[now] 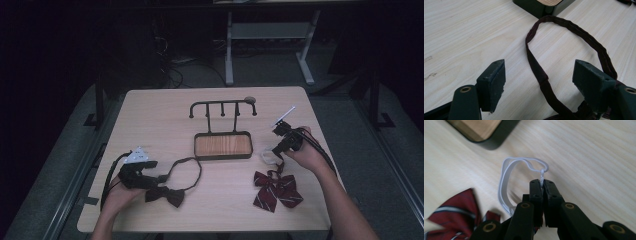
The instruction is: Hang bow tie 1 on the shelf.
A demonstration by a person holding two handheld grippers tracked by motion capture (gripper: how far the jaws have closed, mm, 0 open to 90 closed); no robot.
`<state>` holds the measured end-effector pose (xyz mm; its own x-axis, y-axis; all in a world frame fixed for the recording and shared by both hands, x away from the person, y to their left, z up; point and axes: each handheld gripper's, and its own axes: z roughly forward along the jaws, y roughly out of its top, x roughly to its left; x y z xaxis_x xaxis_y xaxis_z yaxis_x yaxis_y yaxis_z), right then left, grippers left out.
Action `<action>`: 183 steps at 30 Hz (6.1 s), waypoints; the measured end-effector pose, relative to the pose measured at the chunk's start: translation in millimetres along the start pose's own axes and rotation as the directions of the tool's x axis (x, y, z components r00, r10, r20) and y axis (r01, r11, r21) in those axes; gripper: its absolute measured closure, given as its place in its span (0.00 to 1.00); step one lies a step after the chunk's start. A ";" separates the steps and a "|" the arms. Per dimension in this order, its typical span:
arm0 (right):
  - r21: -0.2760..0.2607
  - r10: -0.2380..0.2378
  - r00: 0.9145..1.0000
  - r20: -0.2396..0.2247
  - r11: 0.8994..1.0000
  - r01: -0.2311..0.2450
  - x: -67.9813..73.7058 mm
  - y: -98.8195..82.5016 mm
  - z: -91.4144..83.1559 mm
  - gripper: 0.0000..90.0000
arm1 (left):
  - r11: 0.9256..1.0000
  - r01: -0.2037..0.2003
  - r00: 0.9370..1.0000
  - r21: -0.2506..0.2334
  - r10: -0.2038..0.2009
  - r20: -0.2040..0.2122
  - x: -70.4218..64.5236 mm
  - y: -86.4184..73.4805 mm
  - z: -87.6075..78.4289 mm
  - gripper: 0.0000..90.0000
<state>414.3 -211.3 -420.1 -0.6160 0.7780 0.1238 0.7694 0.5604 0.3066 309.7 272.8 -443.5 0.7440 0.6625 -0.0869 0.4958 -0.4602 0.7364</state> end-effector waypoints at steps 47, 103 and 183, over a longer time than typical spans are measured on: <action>-0.133 -0.178 0.981 -0.084 0.977 0.166 41.0 15.0 -106.1 0.95 | 1.000 -0.013 1.000 0.021 0.013 0.008 -2.4 0.3 3.2 0.30; -0.179 -0.130 0.992 -0.002 0.976 0.128 32.6 96.9 -130.1 0.95 | 1.000 -0.008 1.000 0.013 0.008 0.013 -1.2 0.1 2.2 0.30; -0.263 -0.115 0.978 -0.174 0.963 0.066 19.8 -22.0 -61.3 0.53 | 0.999 -0.022 1.000 0.040 0.022 -0.006 -3.7 0.1 5.5 0.30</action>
<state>374.8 -225.7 -366.6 -0.7200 0.6474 0.2499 0.6555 0.5163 0.5511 309.5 267.1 -446.9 0.7521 0.6557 -0.0662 0.4970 -0.4983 0.7105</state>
